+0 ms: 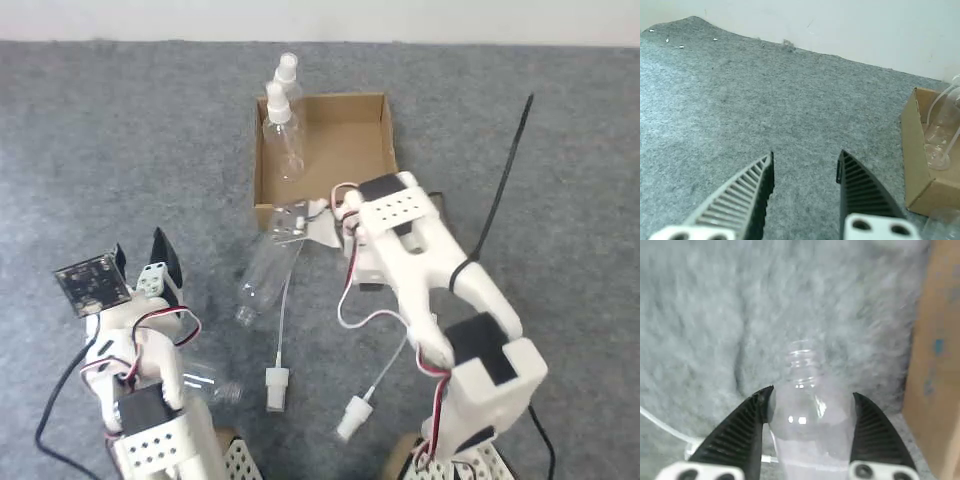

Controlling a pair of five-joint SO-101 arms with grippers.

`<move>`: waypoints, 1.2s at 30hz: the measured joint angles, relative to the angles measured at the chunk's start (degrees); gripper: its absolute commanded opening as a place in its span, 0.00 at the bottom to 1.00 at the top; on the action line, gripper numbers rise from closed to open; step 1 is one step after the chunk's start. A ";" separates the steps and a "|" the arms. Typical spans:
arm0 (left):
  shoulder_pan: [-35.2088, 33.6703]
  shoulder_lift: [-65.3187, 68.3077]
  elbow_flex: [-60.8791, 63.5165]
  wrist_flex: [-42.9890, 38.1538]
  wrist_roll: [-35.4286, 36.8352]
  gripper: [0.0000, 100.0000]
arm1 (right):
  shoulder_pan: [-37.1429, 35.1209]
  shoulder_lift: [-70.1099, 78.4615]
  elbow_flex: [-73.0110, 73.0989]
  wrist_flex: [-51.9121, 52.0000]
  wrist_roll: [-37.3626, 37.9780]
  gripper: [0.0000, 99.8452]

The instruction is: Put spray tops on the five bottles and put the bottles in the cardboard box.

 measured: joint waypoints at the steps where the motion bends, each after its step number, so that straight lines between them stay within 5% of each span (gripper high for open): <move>1: 0.00 0.00 0.00 0.00 0.00 0.20 | -1.05 -0.70 0.00 0.00 -1.67 0.14; 25: 0.00 0.00 0.00 0.00 0.00 0.20 | -6.51 -24.35 0.09 -3.52 -42.99 0.14; 36: 0.00 0.00 0.00 0.00 0.00 0.20 | -5.45 -37.10 6.86 -3.96 -51.69 0.14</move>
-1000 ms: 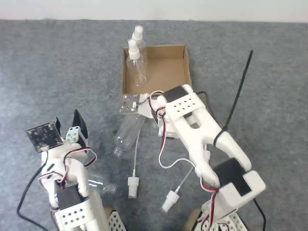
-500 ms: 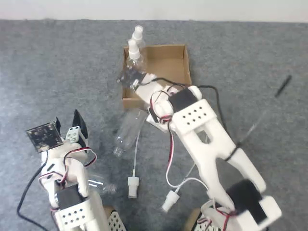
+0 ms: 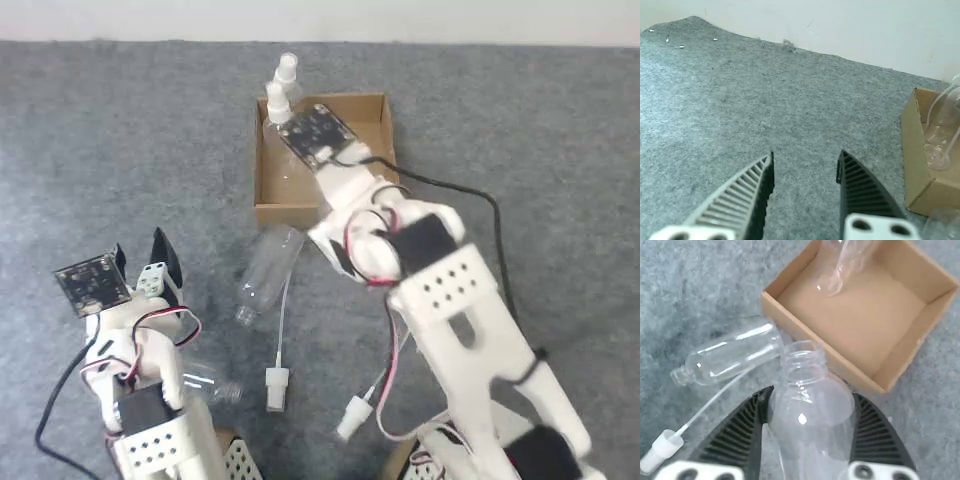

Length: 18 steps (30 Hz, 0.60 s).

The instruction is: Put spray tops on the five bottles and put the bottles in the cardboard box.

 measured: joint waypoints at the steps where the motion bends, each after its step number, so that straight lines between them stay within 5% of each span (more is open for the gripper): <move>1: 0.00 0.00 0.00 0.00 0.00 0.20 | 0.79 -1.67 1.49 -0.44 -0.18 0.14; 18: 0.00 0.00 0.00 1.93 -4.92 0.20 | 14.42 -30.51 27.69 -15.91 -0.97 0.14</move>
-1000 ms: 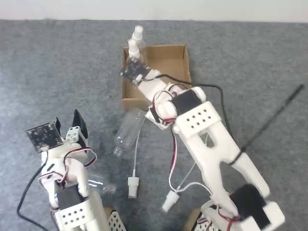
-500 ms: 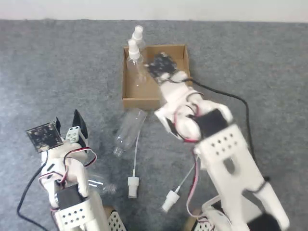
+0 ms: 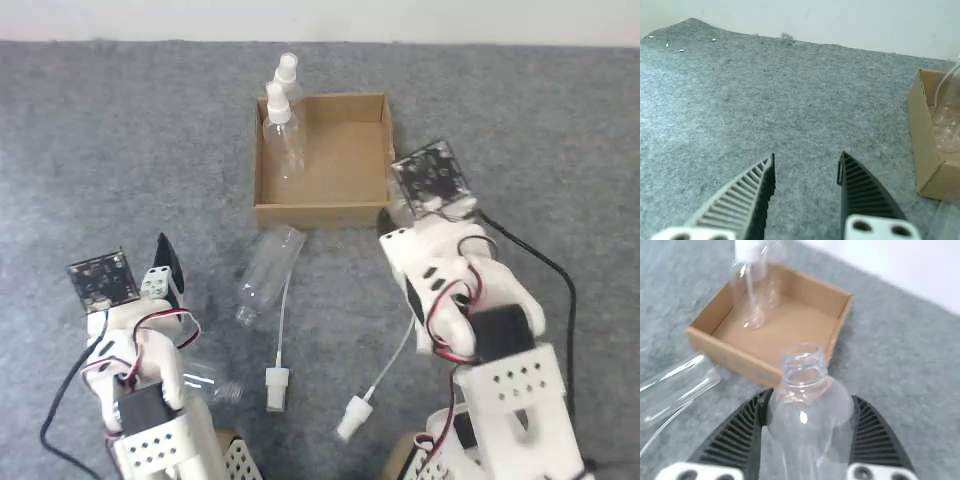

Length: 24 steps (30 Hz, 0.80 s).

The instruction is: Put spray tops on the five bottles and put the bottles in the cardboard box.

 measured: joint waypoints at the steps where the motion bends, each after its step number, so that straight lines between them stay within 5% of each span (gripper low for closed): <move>1: 0.00 0.00 0.00 0.09 -0.18 0.20 | 0.88 -0.44 0.00 0.00 -0.79 0.14; 9: 2.46 0.00 -2.64 7.03 -2.02 0.20 | 9.85 -1.32 1.49 -4.04 -9.14 0.14; 14: 12.66 0.00 -7.47 14.51 -10.81 0.20 | 14.68 -1.32 1.67 -5.71 -12.66 0.14; 24: 29.54 0.00 -16.79 27.78 -14.51 0.24 | 16.53 -1.32 3.34 -8.00 -13.27 0.14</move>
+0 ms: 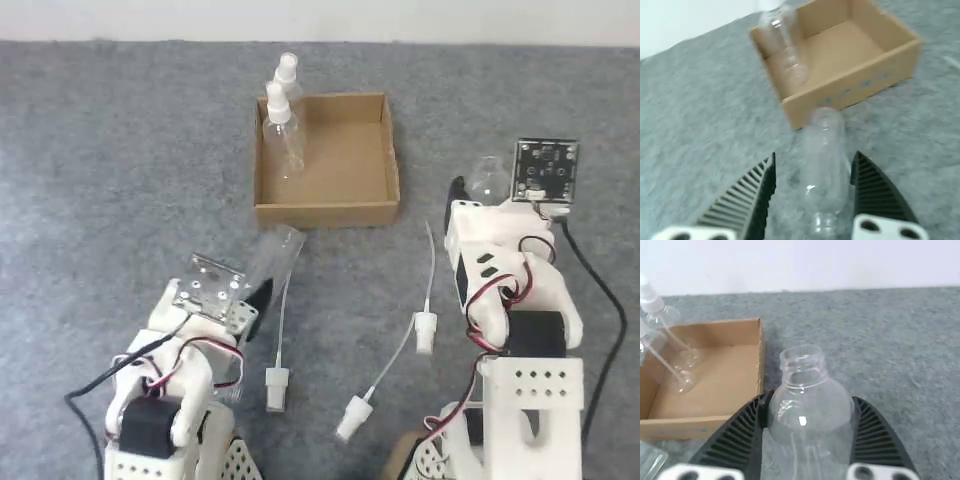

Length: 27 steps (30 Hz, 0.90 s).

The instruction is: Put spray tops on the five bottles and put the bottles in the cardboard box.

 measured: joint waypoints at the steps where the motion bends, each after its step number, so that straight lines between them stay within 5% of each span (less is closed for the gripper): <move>1: 1.32 0.09 0.00 0.00 -0.44 0.24 | 0.26 0.09 0.53 -0.44 0.00 0.14; 17: 24.35 36.22 -9.32 -4.40 -0.70 0.23 | 4.40 0.09 0.88 -2.20 0.00 0.14; 27: 37.01 54.42 -11.69 -11.52 8.00 0.23 | 6.51 0.09 0.88 -2.90 0.00 0.14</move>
